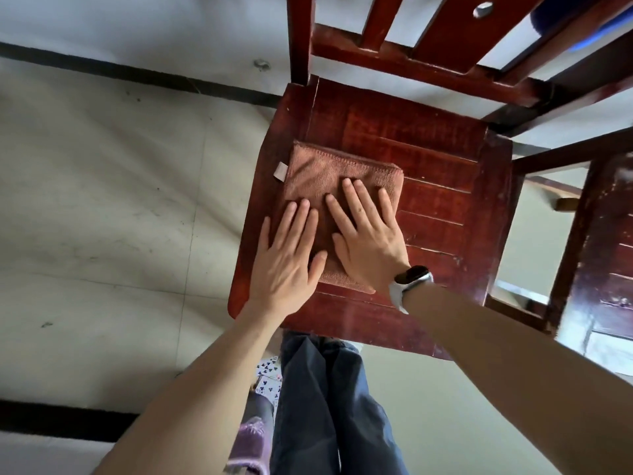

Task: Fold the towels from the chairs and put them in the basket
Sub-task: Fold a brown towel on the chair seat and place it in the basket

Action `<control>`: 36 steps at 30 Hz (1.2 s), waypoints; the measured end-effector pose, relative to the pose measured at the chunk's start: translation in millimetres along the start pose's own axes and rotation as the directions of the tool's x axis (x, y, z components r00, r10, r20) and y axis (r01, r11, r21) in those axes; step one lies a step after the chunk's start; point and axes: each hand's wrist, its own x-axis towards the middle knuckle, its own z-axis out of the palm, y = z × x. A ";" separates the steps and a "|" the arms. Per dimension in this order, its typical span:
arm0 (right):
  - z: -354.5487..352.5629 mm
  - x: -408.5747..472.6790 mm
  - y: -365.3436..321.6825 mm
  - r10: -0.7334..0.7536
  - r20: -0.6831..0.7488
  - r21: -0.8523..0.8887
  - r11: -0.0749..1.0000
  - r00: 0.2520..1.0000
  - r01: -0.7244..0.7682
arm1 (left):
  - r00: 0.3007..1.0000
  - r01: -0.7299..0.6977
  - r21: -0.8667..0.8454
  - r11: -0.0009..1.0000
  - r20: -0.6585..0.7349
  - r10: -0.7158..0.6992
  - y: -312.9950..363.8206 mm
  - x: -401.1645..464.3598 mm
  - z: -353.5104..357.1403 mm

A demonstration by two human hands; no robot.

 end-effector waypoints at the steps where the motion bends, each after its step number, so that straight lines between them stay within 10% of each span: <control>1: 4.0 -0.1 3.8 -0.014 0.013 -0.014 1.000 1.000 0.014 | 1.000 0.003 0.026 1.000 0.006 -0.003 -2.4 -0.5 3.6; 9: 4.0 -33.8 32.9 -0.101 0.127 -0.107 0.988 0.987 0.115 | 0.997 0.060 -0.030 0.998 0.041 -0.058 0.5 2.4 -6.0; 14: -4.6 -78.7 31.3 -0.058 0.054 0.196 0.979 0.997 0.046 | 0.982 0.059 -0.250 0.966 -0.161 -0.101 0.9 15.0 -27.4; 18: -14.1 -62.2 23.5 0.434 0.108 0.589 0.697 0.894 -0.409 | 0.884 0.333 -0.438 0.835 -0.162 -0.438 -4.2 41.7 -40.4; 24: -14.7 -19.9 6.8 0.689 0.334 0.676 0.301 0.643 -0.673 | 0.753 0.602 -0.481 0.637 0.079 -0.653 -11.5 64.6 -46.0; 28: -15.6 -7.4 0.4 0.730 0.488 0.657 0.053 0.478 -0.752 | 0.695 0.693 -0.478 0.539 0.247 -0.675 -16.4 75.2 -46.6; 36: -15.5 -8.7 3.2 0.672 0.542 0.693 -0.018 0.505 -0.720 | 0.654 0.750 -0.412 0.518 0.341 -0.675 -13.6 80.1 -48.1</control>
